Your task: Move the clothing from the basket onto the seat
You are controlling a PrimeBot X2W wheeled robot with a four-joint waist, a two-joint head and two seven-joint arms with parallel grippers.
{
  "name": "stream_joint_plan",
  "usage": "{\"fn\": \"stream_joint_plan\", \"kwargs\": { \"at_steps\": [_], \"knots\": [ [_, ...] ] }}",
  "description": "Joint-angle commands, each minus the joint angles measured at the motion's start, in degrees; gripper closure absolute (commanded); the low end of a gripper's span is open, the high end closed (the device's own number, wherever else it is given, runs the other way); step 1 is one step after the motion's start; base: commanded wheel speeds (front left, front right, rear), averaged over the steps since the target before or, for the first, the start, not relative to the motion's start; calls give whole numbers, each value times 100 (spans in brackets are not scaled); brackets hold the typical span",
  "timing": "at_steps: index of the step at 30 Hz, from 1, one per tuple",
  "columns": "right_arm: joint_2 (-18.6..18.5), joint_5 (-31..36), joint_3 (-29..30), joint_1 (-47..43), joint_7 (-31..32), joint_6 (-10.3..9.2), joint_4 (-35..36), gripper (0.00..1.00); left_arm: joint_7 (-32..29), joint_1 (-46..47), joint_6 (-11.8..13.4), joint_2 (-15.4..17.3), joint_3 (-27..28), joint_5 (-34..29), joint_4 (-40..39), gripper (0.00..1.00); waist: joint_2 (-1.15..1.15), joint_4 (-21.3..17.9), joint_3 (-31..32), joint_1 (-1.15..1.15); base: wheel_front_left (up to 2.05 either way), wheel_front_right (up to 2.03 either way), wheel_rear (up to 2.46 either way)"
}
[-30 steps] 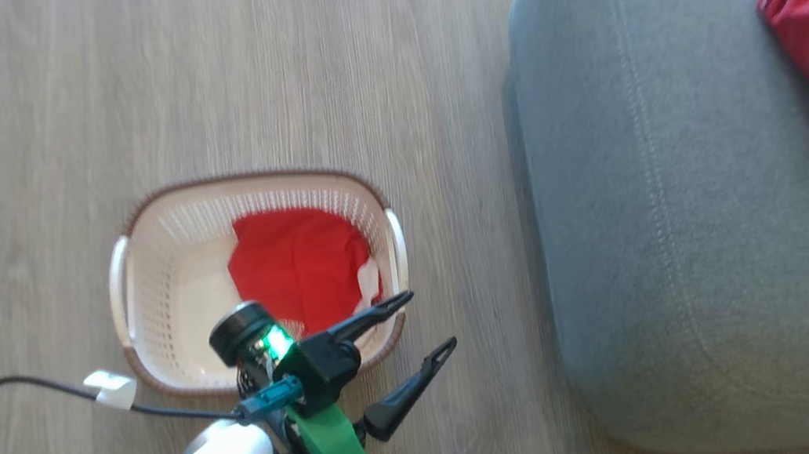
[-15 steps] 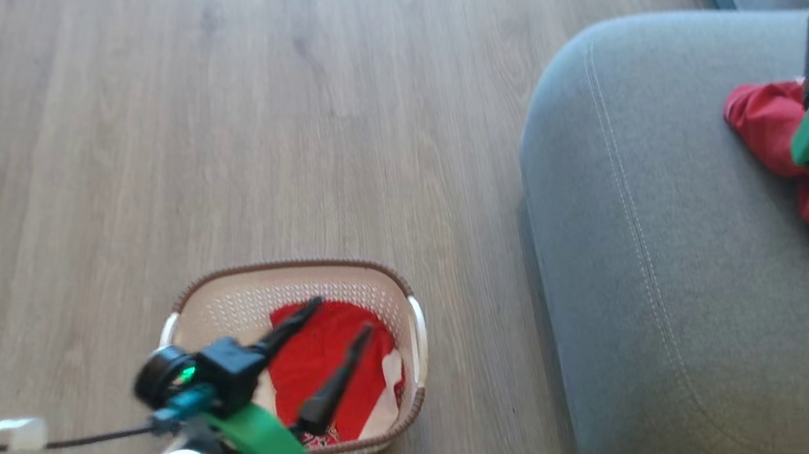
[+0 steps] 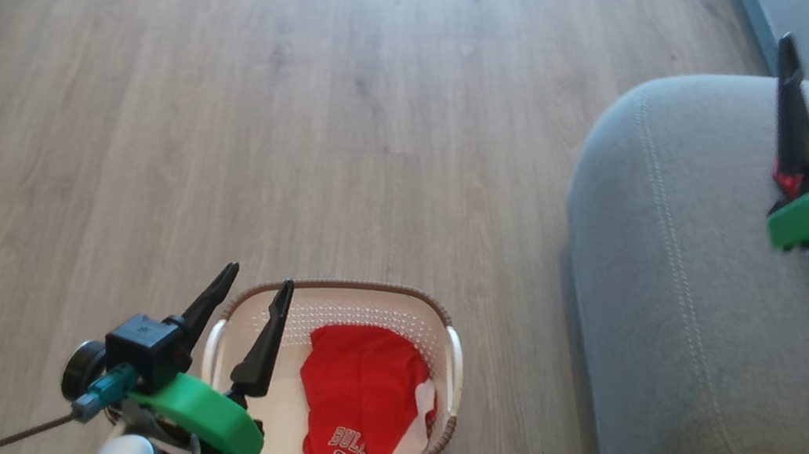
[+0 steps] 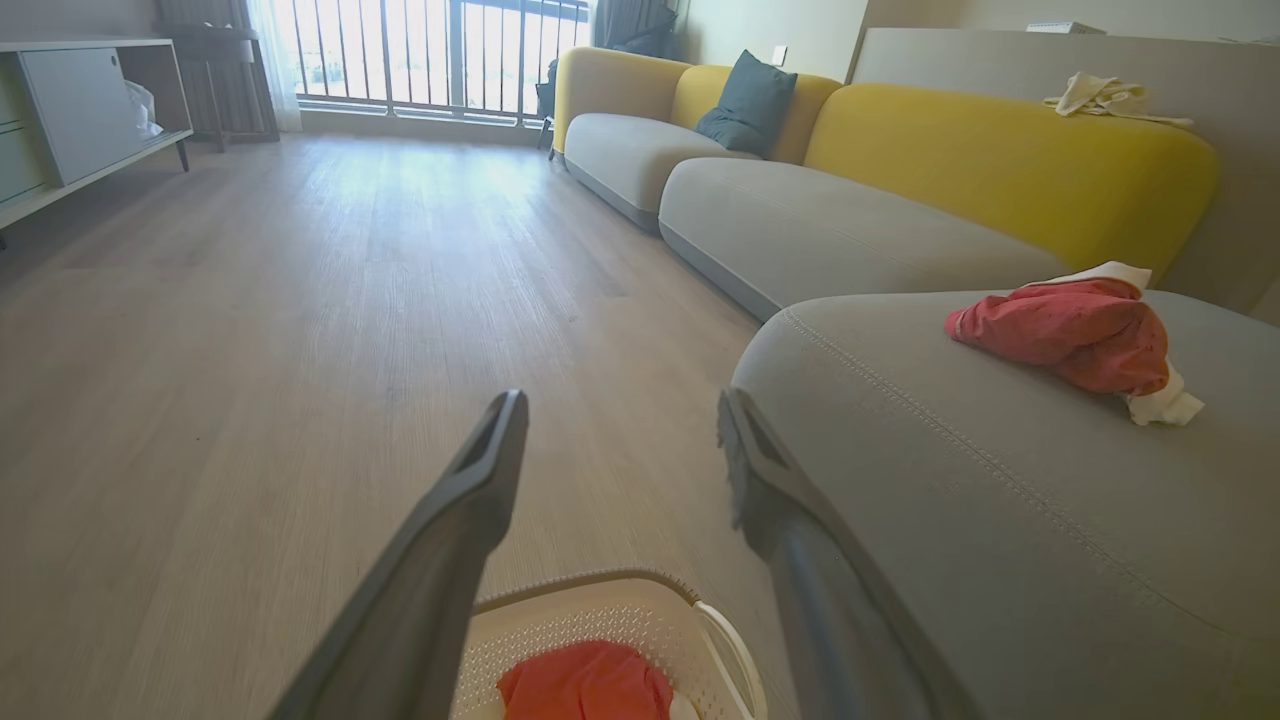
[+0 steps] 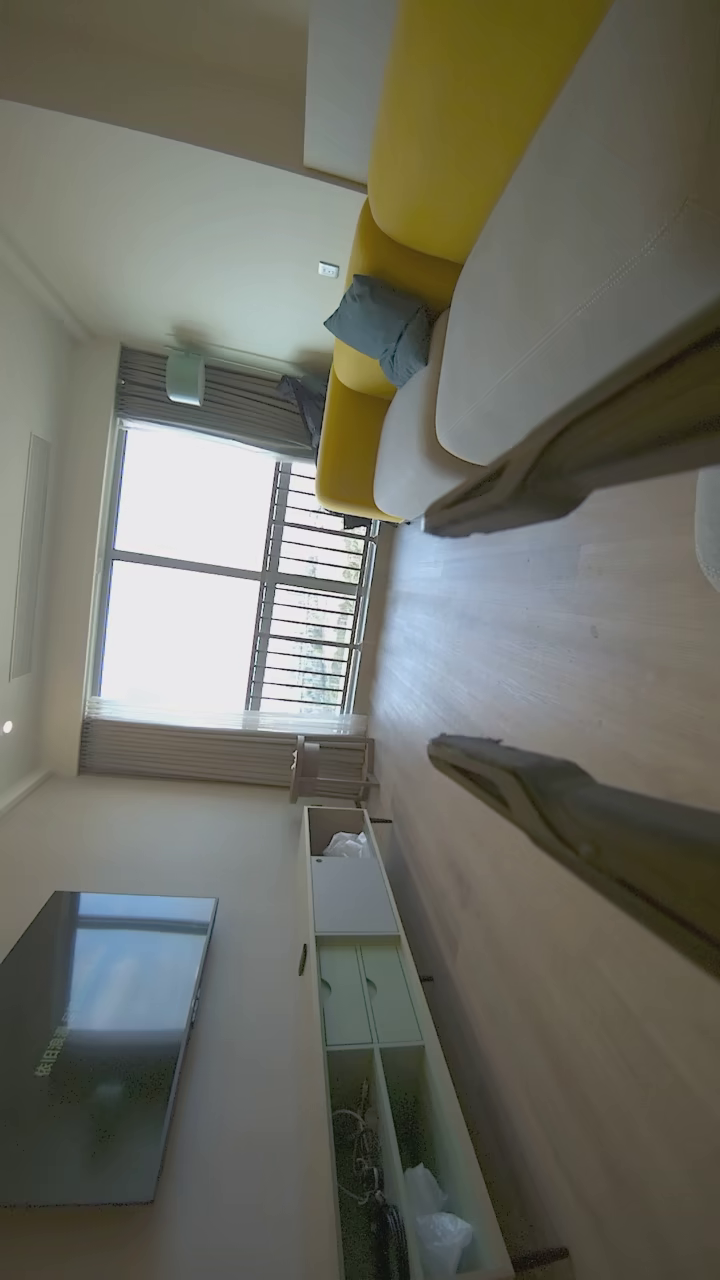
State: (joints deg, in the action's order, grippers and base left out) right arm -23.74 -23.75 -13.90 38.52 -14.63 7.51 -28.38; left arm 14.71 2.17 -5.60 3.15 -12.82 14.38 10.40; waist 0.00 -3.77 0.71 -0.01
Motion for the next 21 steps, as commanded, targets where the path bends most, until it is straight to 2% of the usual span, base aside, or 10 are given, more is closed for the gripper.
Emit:
{"fn": "stream_joint_plan", "kwargs": {
  "at_steps": [1, 4, 6, 13, 21],
  "knots": [
    [111, 121, 159, -434, -35, -2, 618, 0, 29, 172, 52, -26, 231, 9, -220, 0, 0, 172, 65, 1, 0, 0, 0],
    [377, 288, 351, -1157, -36, -2, 1181, 0, 29, 141, 122, -26, 297, 56, -276, 0, 0, 297, 99, 1, 0, 0, 0],
    [579, 450, 417, -1543, -36, -2, 1057, 0, 29, 97, 165, -26, 335, 173, -275, 0, 0, 369, 126, 1, 0, 0, 0],
    [1283, 668, 569, -2449, -36, -2, 1698, 0, 29, 51, 228, -26, 332, 174, -271, 0, 0, 567, 117, 1, 0, 0, 0],
    [1675, 831, 525, -3259, -36, -2, 1710, 0, 29, -99, 283, -27, 291, 124, -194, 0, 0, 605, 93, 1, 0, 0, 0]
  ]
}}
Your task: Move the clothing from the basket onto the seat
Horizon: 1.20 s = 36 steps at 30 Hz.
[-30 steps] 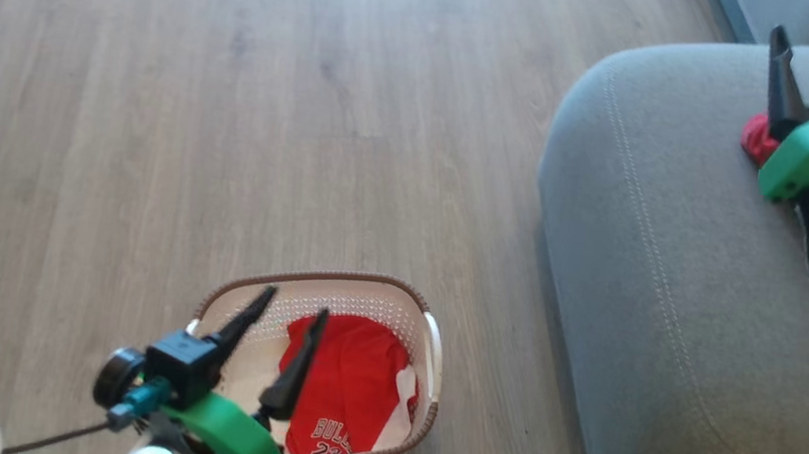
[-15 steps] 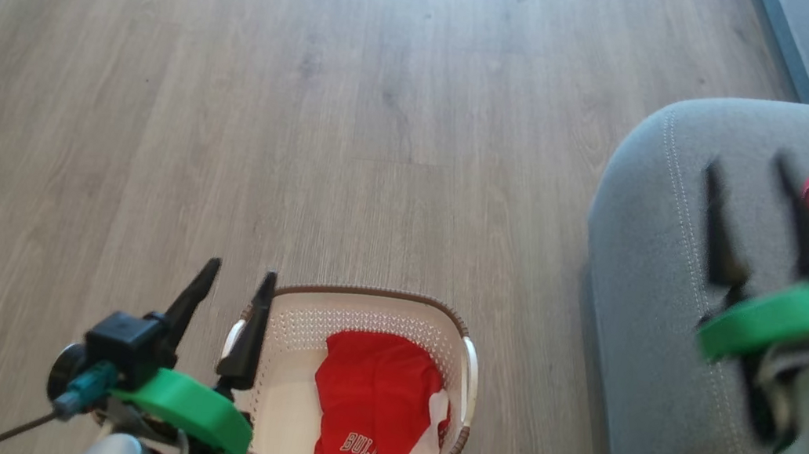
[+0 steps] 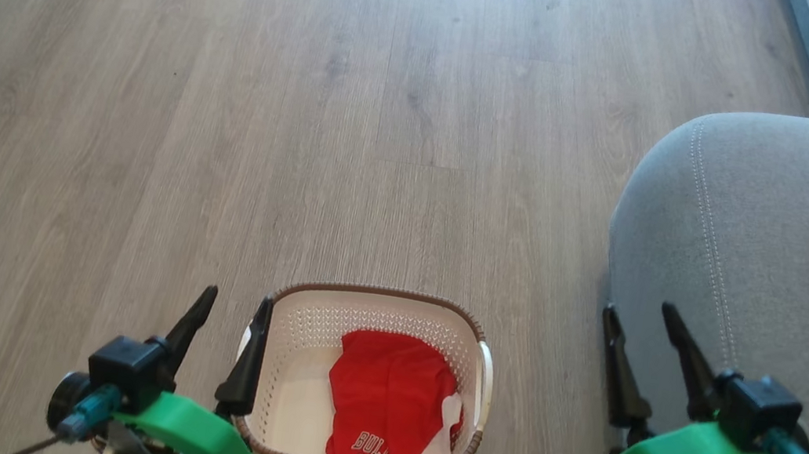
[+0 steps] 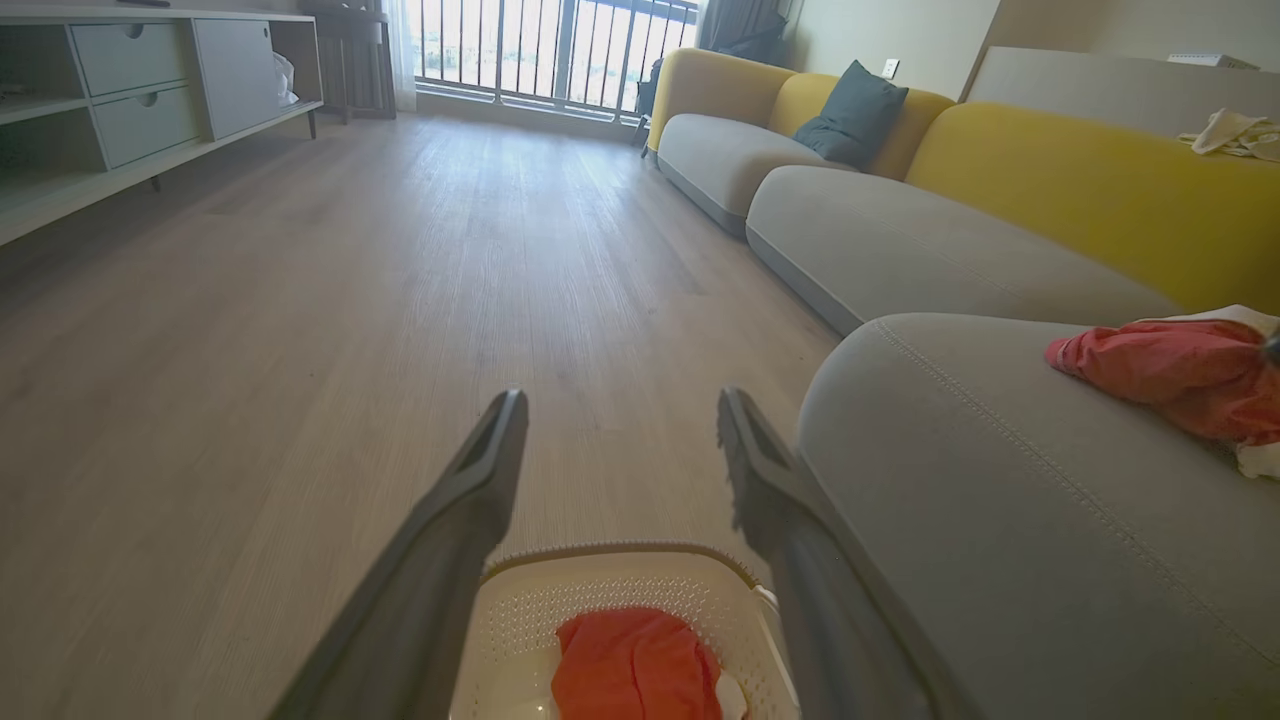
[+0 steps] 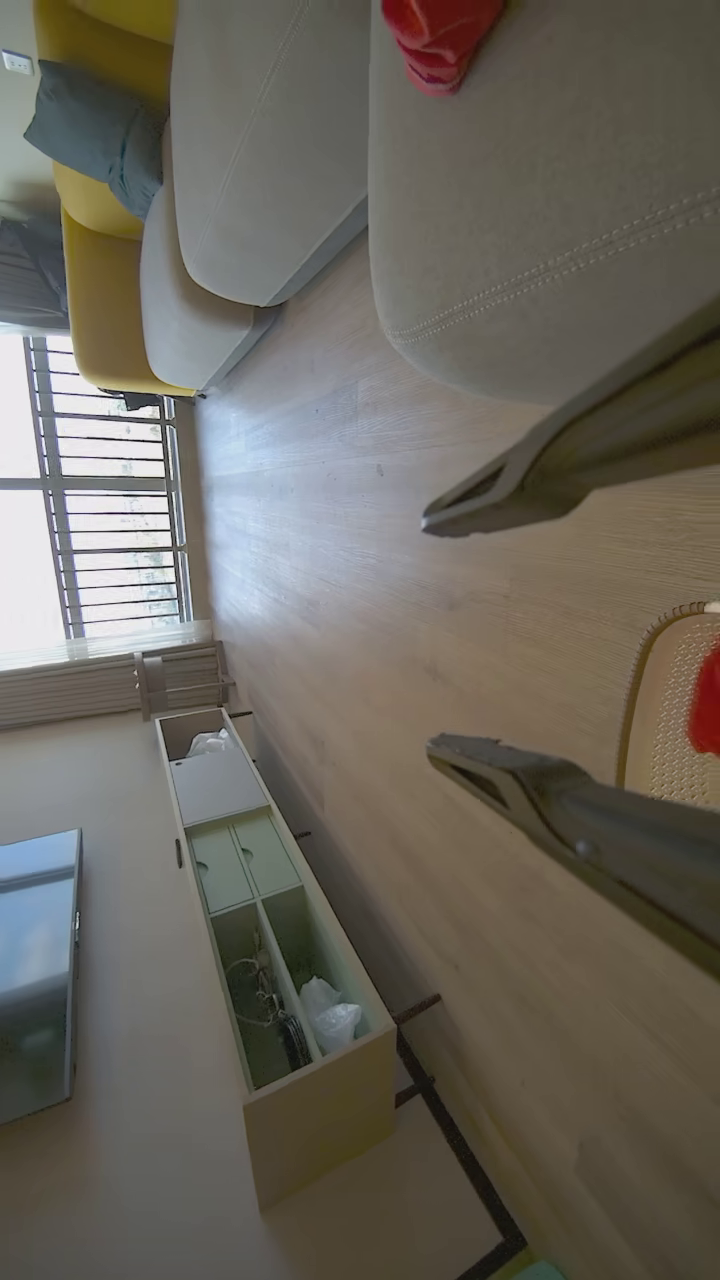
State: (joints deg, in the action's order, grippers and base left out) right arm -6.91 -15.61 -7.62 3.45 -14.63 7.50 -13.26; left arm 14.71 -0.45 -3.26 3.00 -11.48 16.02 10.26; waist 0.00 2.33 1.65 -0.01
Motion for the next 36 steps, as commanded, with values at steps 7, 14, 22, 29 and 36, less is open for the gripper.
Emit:
{"fn": "stream_joint_plan", "kwargs": {
  "at_steps": [7, 14, 22, 29, 36],
  "knots": [
    [259, 272, 84, -180, -37, -1, 475, 0, 29, 102, 71, -12, 110, -132, -149, 0, 0, -44, -64, 1, 0, 0, 0],
    [389, 474, 221, -518, -37, -1, 617, 0, 29, 57, 106, -12, 59, -210, -88, 0, 0, -63, -117, 1, 0, 0, 0],
    [401, 735, 96, -485, -37, -1, 590, 0, 29, 98, 85, -13, 34, -222, -38, 0, 0, -67, -197, 1, 0, 0, 0],
    [402, 621, 212, -454, -37, -1, 623, 0, 29, 106, 84, -13, 13, -236, -39, 0, 0, -55, -217, 1, 0, 0, 0],
    [402, 506, 342, -405, -37, -1, 651, 0, 29, 124, 219, -13, 85, -281, -197, 0, 0, -61, -229, 1, 0, 0, 0]
  ]
}}
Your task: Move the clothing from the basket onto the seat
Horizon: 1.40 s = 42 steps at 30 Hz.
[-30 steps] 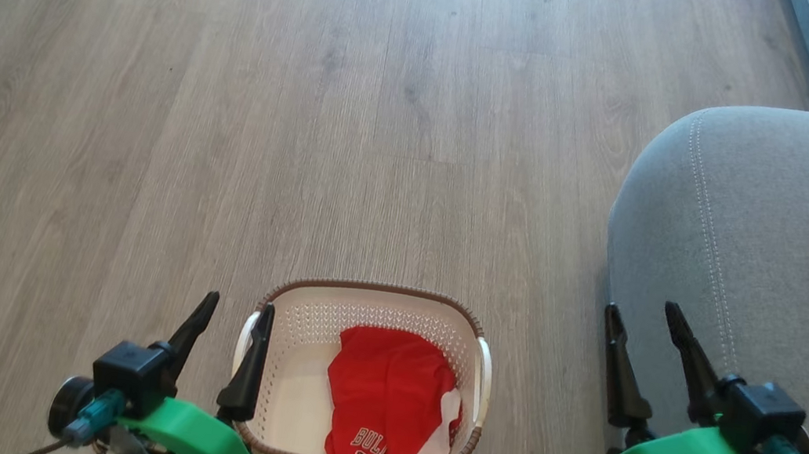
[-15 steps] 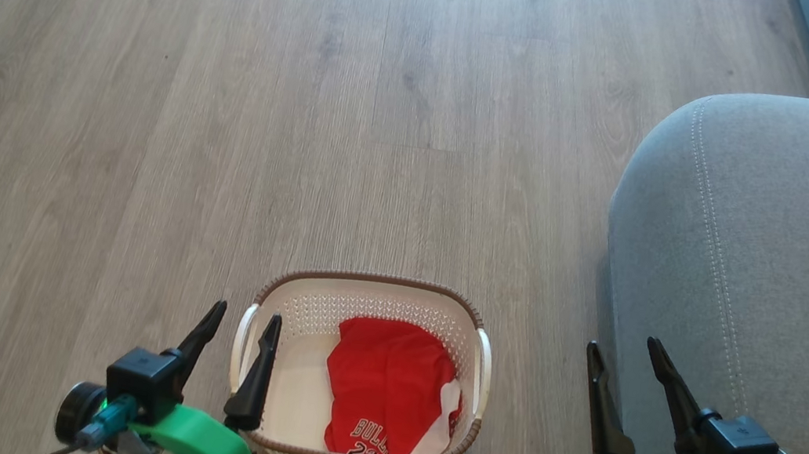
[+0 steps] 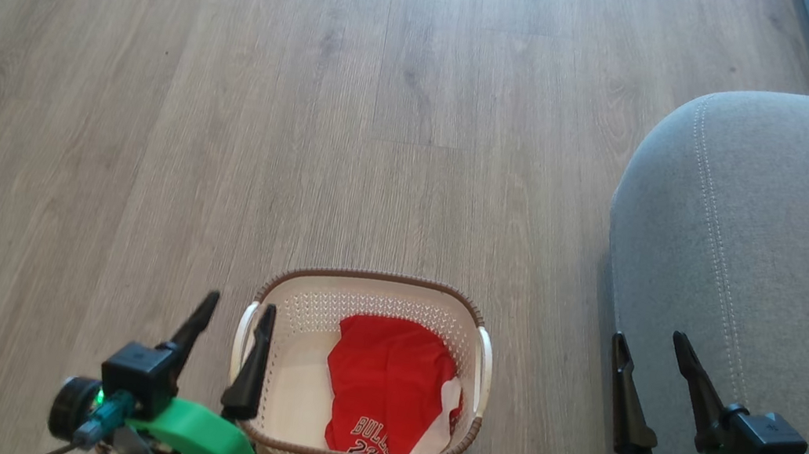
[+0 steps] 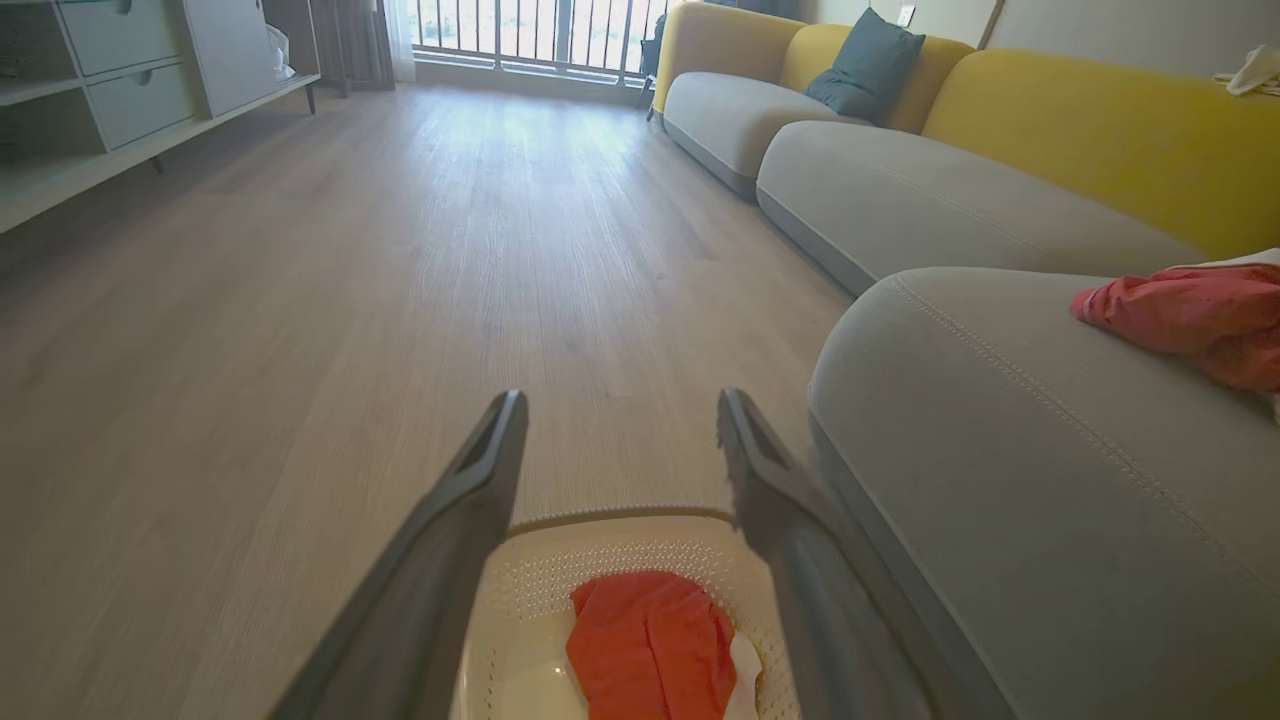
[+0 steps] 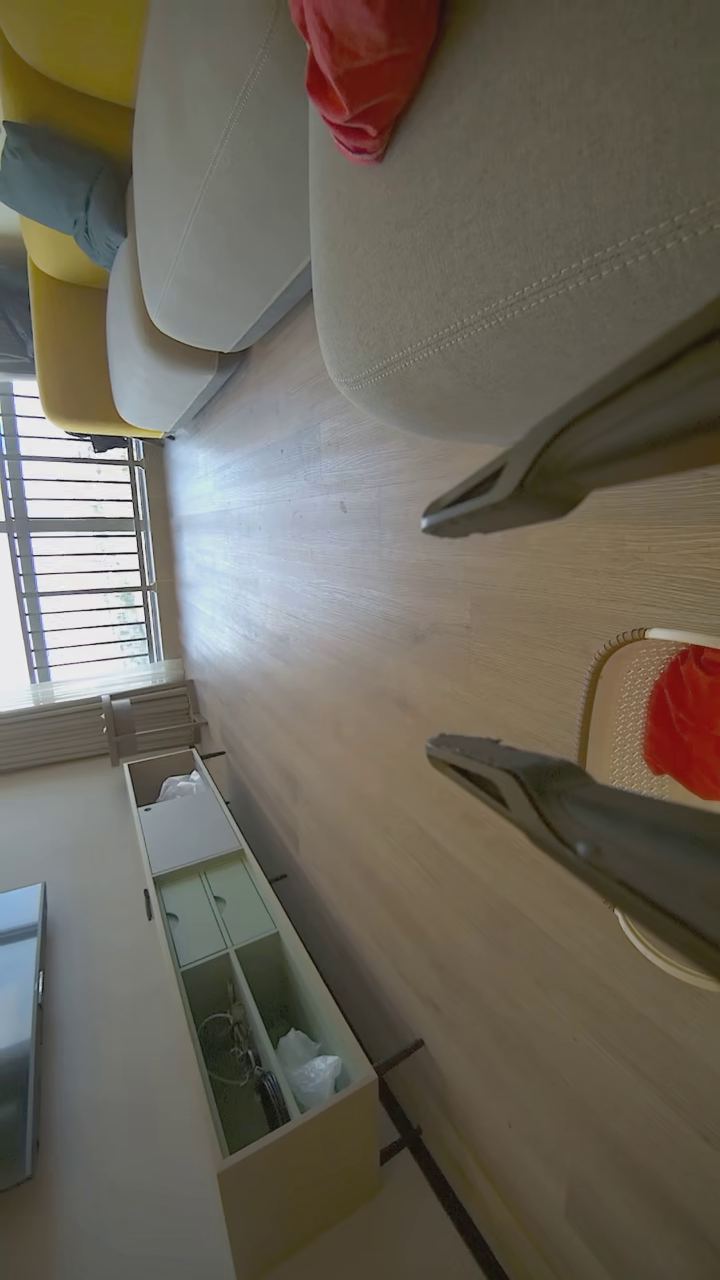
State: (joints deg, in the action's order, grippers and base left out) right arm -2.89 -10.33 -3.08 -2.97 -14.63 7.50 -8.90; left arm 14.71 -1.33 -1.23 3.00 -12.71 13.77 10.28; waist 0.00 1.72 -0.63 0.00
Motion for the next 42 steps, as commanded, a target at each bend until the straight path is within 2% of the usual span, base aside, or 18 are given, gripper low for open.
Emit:
{"fn": "stream_joint_plan", "kwargs": {
  "at_steps": [1, 11, 15, 18, 21, 28, 39, 42],
  "knots": [
    [1, -25, -108, 239, -37, -1, 215, 0, 29, 214, 84, -13, 225, -97, -255, 0, 0, -1, -3, 0, 0, 0, 0],
    [1, -136, -29, 263, -37, -1, 158, 0, 29, 139, 1027, -13, 153, -968, -707, 0, 0, -12, -16, 0, 0, 0, 0],
    [1, -152, -12, 273, -37, -1, 132, 0, 29, 130, 1302, -13, 97, -1192, -765, 0, 0, 0, -24, 0, 0, 0, 0],
    [1, -144, -11, 281, -37, -1, 116, 0, 29, 129, 1414, -13, 60, -1188, -765, 0, 0, 13, -25, 0, 0, 0, 0],
    [1, -141, -15, 295, -37, -1, 102, 0, 29, 131, 1425, -13, 36, -1117, -751, 0, 0, 21, -26, 0, 0, 0, 0],
    [2, -155, -26, 305, -37, -1, 49, 0, 29, 122, 1204, -13, -11, -957, -688, 0, 0, 32, -21, 0, 0, 0, 0],
    [2, -313, 14, 318, -37, -1, 3, 0, 29, 140, 1056, -13, -23, -893, -623, 0, 0, 27, -72, 0, 0, 0, 0],
    [2, -170, 13, 343, -37, -1, -33, 0, 29, 160, 959, -13, -88, -837, -552, 0, 0, 31, -123, 0, 0, 0, 0]
  ]
}}
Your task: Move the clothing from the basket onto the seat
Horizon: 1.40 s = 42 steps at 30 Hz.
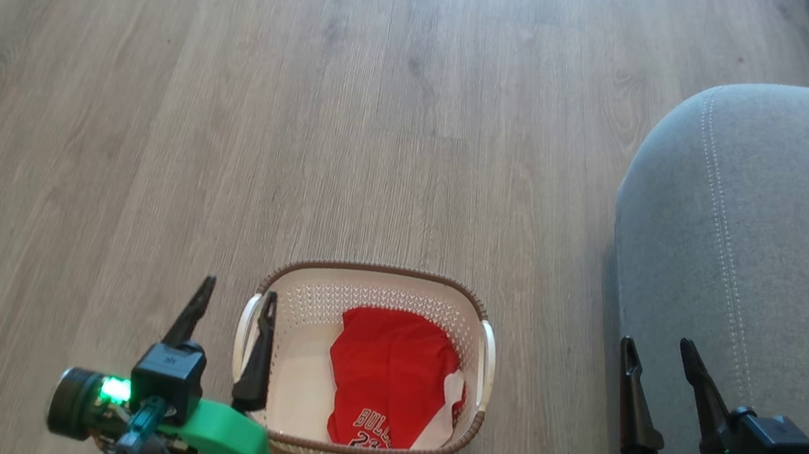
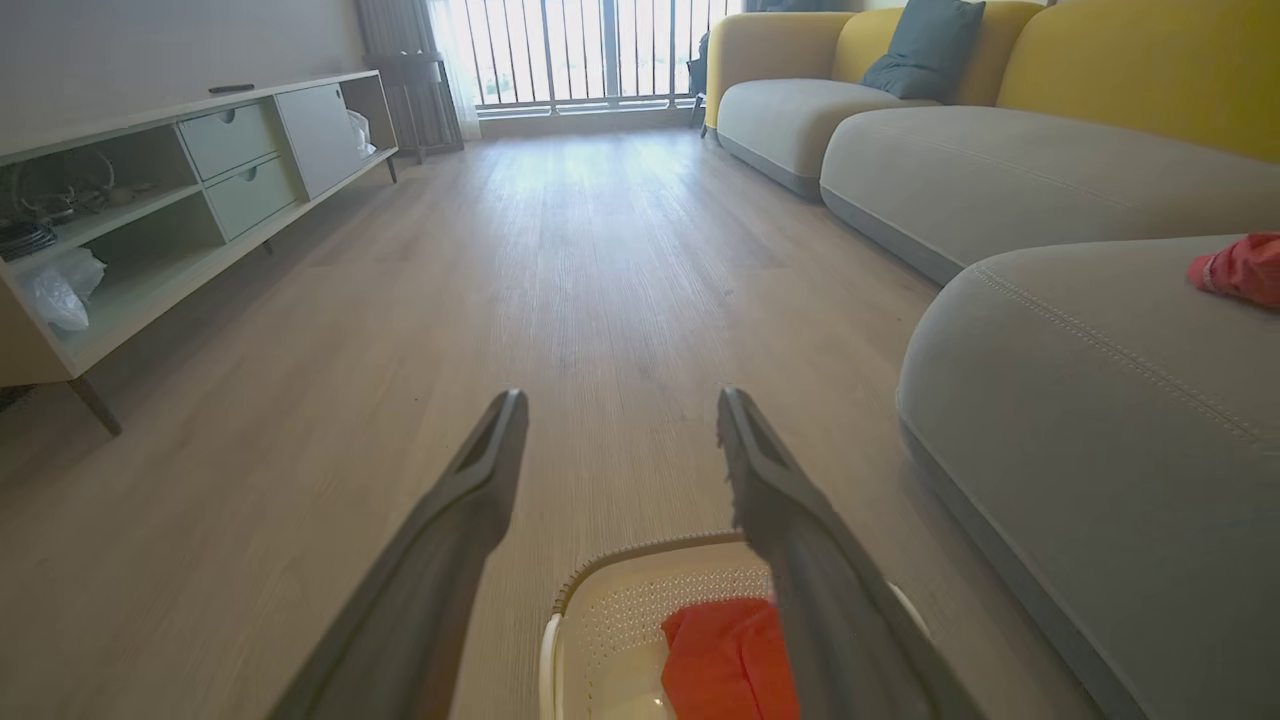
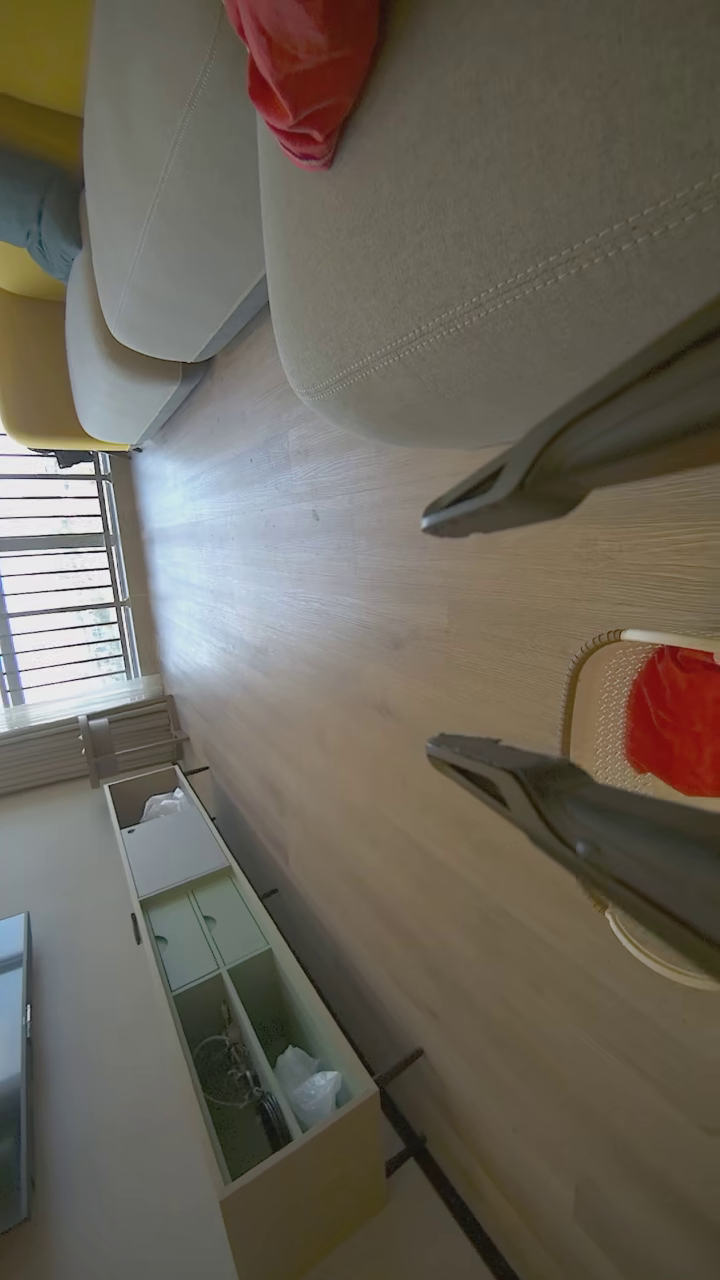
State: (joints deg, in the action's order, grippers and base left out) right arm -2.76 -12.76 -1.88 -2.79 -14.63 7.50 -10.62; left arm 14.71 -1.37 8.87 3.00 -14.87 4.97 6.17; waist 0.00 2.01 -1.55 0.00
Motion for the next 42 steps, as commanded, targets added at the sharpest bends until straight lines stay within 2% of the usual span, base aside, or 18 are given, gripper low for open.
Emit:
{"fn": "stream_joint_plan", "kwargs": {
  "at_steps": [1, 6, 12, 17, 23, 29, 37, 42],
  "knots": [
    [-12, 77, -88, 323, -37, -1, 117, 0, 29, 168, -80, -13, 106, 61, -118, 0, 0, -1, -48, 0, 0, 0, 0],
    [-12, 178, -65, 343, -37, -1, 72, 0, 29, 181, -172, -13, 46, 169, -1, 0, 0, -43, -184, 0, 0, 0, 0],
    [-12, 499, -103, 445, -37, -1, 71, 0, 29, 369, -366, -13, -38, 336, 322, 0, 0, -168, -706, 0, 0, 0, 0],
    [-12, 622, -15, 605, -37, -1, 168, 0, 29, 814, -550, -13, -127, 343, 683, 0, 0, -283, -1485, 0, 0, 0, 0],
    [-12, 762, 34, 780, -37, -1, 359, 0, 29, 1550, -672, -13, -332, 66, 1524, 0, 0, -469, -2469, 0, 0, 0, 0],
    [-12, 699, 4, 973, -37, -1, 512, 0, 29, 2341, -916, 5, -394, -259, 2071, 0, 0, -736, -3334, 0, 0, 0, 0],
    [-11, 530, -55, 1076, -37, -1, 832, 0, 29, 3469, -1018, 366, -648, -747, 2925, 0, 0, -1087, -4268, 0, 0, 0, 0],
    [-11, 203, -205, 1165, -37, -1, 1077, 0, 29, 4515, -1164, 563, -1023, -1016, 4011, 0, 0, -1204, -4942, 0, 0, 0, 0]
  ]
}}
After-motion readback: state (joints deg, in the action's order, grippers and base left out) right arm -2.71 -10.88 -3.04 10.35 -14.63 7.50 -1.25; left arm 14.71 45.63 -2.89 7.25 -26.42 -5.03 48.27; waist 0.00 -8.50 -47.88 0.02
